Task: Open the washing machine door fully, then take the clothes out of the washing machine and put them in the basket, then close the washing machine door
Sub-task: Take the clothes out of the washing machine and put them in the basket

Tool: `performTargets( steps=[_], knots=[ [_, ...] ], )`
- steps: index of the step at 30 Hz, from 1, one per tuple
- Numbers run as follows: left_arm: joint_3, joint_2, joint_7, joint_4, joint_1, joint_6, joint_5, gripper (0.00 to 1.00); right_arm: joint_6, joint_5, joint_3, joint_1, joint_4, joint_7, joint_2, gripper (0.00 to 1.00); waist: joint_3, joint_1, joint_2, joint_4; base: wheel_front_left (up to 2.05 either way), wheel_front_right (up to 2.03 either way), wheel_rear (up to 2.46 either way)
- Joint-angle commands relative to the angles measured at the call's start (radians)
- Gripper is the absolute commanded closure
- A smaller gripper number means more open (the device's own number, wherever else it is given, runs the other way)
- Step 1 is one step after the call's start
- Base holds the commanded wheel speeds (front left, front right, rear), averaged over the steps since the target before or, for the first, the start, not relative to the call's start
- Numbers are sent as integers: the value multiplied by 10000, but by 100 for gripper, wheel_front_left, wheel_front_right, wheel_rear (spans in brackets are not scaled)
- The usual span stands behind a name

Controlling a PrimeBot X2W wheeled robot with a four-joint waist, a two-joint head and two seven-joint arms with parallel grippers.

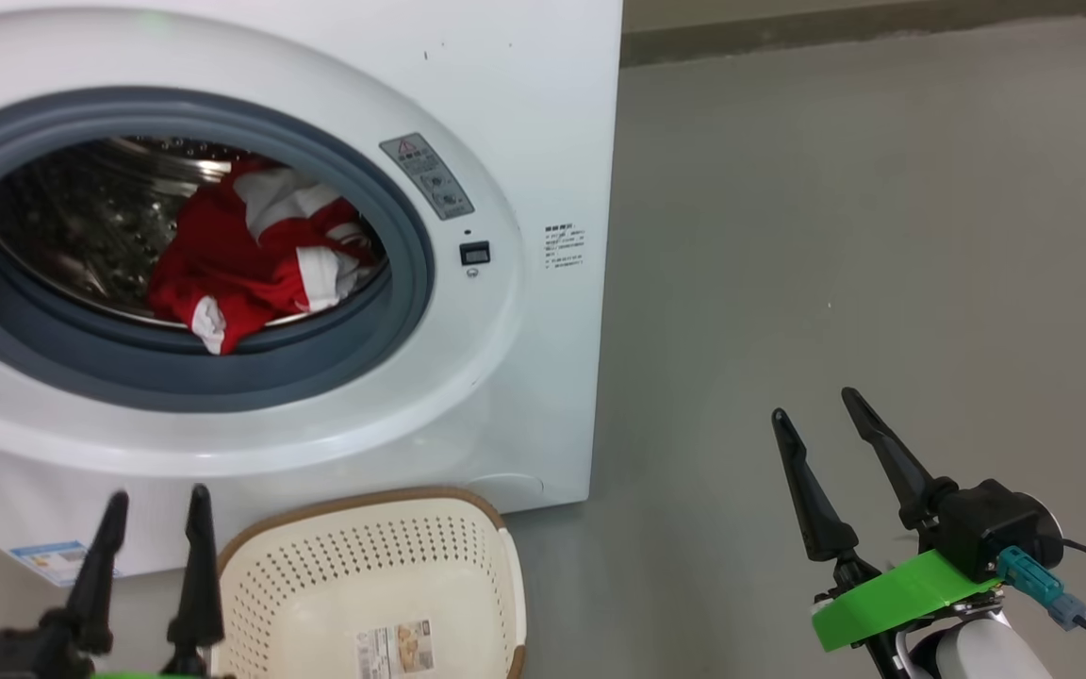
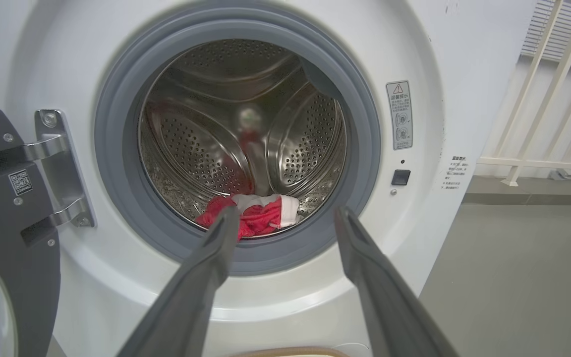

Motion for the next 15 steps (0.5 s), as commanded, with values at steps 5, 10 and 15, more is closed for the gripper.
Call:
performTargets(
  steps=[5, 10, 15],
  knots=[
    [199, 277, -49, -282, -993, -56, 50, 0, 67, -69, 176, -386, -374, -65, 18, 0, 615, 0, 0, 146, 0, 0, 0],
    [-14, 385, -49, -253, -1513, -56, -67, 0, 67, -57, 327, -606, -454, -65, 18, 0, 1062, 0, 0, 281, 0, 0, 0],
    [-77, 502, -49, 14, -2294, -56, -213, 0, 67, -64, 444, -871, -566, -65, 7, 0, 1613, 0, 0, 443, 0, 0, 0]
  ],
)
